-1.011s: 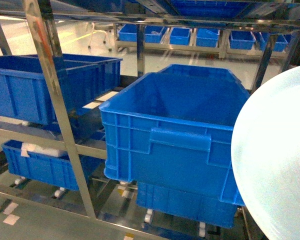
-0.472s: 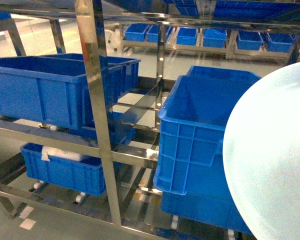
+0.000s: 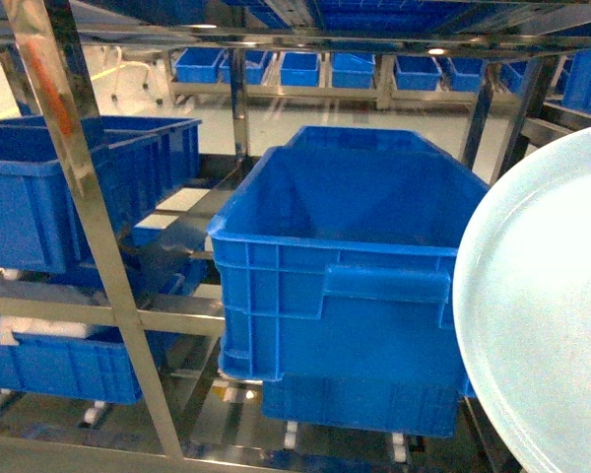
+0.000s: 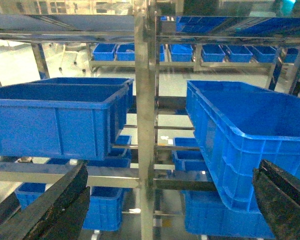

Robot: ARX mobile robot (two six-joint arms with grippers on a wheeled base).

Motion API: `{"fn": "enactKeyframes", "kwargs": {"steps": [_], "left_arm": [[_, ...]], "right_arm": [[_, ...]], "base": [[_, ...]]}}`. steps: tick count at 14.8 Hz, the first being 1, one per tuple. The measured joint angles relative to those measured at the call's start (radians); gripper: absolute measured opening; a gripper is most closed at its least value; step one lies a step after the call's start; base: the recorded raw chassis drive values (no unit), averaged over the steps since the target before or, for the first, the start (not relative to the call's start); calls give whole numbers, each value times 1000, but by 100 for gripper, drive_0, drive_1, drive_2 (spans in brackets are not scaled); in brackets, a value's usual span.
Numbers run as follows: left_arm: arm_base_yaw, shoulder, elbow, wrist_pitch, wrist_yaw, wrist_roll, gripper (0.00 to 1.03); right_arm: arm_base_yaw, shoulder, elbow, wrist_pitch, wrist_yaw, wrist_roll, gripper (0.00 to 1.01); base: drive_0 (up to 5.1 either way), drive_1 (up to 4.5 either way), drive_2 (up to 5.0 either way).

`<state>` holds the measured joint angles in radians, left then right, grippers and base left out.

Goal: Place blue tray on left shelf second layer neatly

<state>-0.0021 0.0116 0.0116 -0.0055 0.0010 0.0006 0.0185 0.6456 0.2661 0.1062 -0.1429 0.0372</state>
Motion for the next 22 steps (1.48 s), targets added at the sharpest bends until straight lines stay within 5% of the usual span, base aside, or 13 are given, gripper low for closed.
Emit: {"fn": "enactKeyframes", "kwargs": {"steps": [8,22], "left_arm": [[1,0,0,0,-1,0,98],[1,0,0,1,-2,0,98]], "right_arm": [[1,1,0,0,-1,0,2],[1,0,0,1,0,0,2]], "base": [[-14,353,-381],[0,0,0]]}}
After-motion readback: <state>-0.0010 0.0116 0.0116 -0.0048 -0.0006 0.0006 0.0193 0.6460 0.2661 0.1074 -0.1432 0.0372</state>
